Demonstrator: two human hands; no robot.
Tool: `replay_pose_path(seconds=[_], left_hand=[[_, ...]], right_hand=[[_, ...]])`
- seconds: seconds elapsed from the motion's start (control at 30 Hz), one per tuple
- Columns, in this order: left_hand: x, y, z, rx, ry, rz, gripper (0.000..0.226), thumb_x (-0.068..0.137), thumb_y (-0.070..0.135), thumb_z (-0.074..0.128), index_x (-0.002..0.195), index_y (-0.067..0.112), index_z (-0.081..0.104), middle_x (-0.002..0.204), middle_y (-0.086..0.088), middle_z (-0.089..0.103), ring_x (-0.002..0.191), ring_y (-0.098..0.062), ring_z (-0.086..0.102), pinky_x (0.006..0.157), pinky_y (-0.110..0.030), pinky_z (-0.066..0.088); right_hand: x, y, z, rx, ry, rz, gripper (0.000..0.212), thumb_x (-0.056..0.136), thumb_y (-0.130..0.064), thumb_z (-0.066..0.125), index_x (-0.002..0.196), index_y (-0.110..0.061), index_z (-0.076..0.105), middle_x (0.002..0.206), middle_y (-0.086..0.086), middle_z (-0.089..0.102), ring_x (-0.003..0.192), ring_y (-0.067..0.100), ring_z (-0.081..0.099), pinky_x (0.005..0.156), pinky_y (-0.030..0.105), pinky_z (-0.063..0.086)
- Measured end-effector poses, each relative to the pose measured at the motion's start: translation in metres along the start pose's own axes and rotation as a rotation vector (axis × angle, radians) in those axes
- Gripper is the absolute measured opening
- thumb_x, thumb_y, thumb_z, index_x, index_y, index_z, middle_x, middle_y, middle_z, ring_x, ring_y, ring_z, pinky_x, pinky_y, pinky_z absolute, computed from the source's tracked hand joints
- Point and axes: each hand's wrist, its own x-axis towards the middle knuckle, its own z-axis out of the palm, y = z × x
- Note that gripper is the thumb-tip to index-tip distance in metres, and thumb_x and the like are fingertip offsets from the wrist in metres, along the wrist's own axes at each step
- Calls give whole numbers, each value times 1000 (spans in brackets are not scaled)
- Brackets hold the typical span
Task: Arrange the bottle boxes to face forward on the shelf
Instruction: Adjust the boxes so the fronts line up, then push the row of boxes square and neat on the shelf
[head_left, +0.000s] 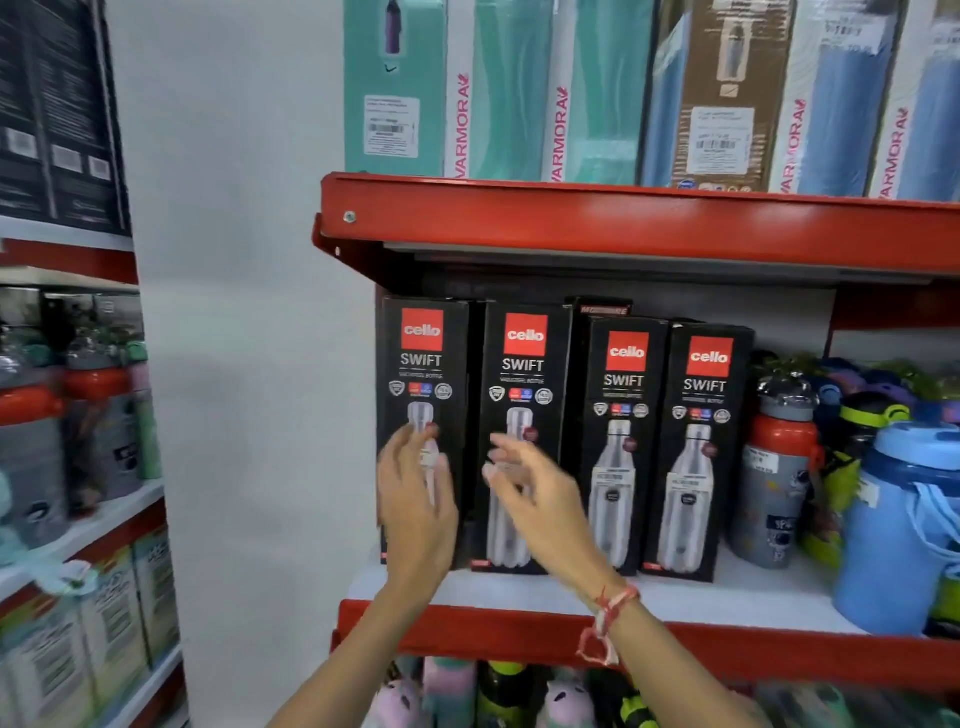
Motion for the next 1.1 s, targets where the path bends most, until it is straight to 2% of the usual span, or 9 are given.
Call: replay_pose_path(seconds=[0.1, 0.23, 0.37, 0.47, 0.7, 0.83, 1.0, 1.03, 1.1], left_hand=[[3, -32, -32, -76, -153, -210, 55, 97, 43, 33, 148, 29, 18, 153, 6, 16, 144, -12, 8, 112, -30, 12], [14, -56, -55, -297, -502, -346, 52, 91, 58, 11, 141, 51, -3, 154, 22, 4, 146, -6, 5, 119, -36, 6], [19, -54, -69, -375, -658, -503, 51, 76, 72, 2, 127, 69, 6, 158, 9, 16, 146, -20, 19, 119, -49, 16], [16, -58, -81, -363, -701, -470, 66, 75, 74, -2, 139, 60, -2, 160, 10, 14, 146, -21, 18, 119, -51, 16], [-5, -54, -109, -407, -738, -462, 74, 65, 88, 4, 136, 66, 5, 154, 16, 24, 141, -14, 28, 111, -35, 26], [-15, -48, -117, -407, -737, -464, 80, 58, 95, 6, 134, 69, 5, 144, 23, 26, 140, -13, 29, 113, -40, 26], [-21, -38, -123, -379, -734, -454, 76, 59, 95, 7, 131, 72, 5, 148, 21, 25, 143, -15, 26, 118, -49, 22], [-22, -37, -123, -357, -722, -446, 77, 61, 94, 7, 133, 70, 5, 153, 17, 24, 143, -14, 25, 118, -47, 21], [-28, -31, -119, -254, -576, -370, 71, 74, 85, 12, 140, 59, 14, 152, 13, 30, 139, -4, 27, 116, -31, 23]], right_hand=[[-16, 8, 53, 26, -187, 183, 71, 91, -55, 45, 150, -37, 9, 153, -15, 22, 137, 3, 28, 113, 31, 27], [-15, 6, 93, 78, -187, 310, 75, 91, -62, 34, 143, -46, -19, 148, -27, -5, 144, 8, 3, 112, 31, 12], [-6, 1, 97, 168, -113, 413, 64, 94, -57, 32, 143, -52, -9, 157, -19, 8, 143, 13, 16, 104, 30, 20], [-15, -3, 92, 183, -114, 398, 58, 92, -61, 32, 138, -61, -4, 143, -37, 8, 132, -2, 15, 104, 30, 16], [-48, -20, 81, 164, -116, 361, 54, 91, -63, 33, 135, -68, 1, 118, -58, 13, 129, -11, 16, 108, 25, 15], [-61, -28, 77, 156, -121, 357, 55, 91, -64, 33, 136, -66, 3, 115, -61, 20, 138, 15, 22, 105, 20, 26], [-69, -36, 71, 122, -99, 359, 55, 91, -63, 34, 138, -64, 6, 149, -24, 17, 134, 24, 34, 100, 24, 43], [-69, -37, 69, 116, -104, 364, 55, 91, -63, 34, 139, -63, 7, 152, -12, 22, 134, 27, 34, 106, 33, 39], [-67, -36, 65, 123, -88, 365, 58, 89, -67, 33, 141, -59, 9, 151, -16, 25, 140, 15, 27, 112, 31, 24]])
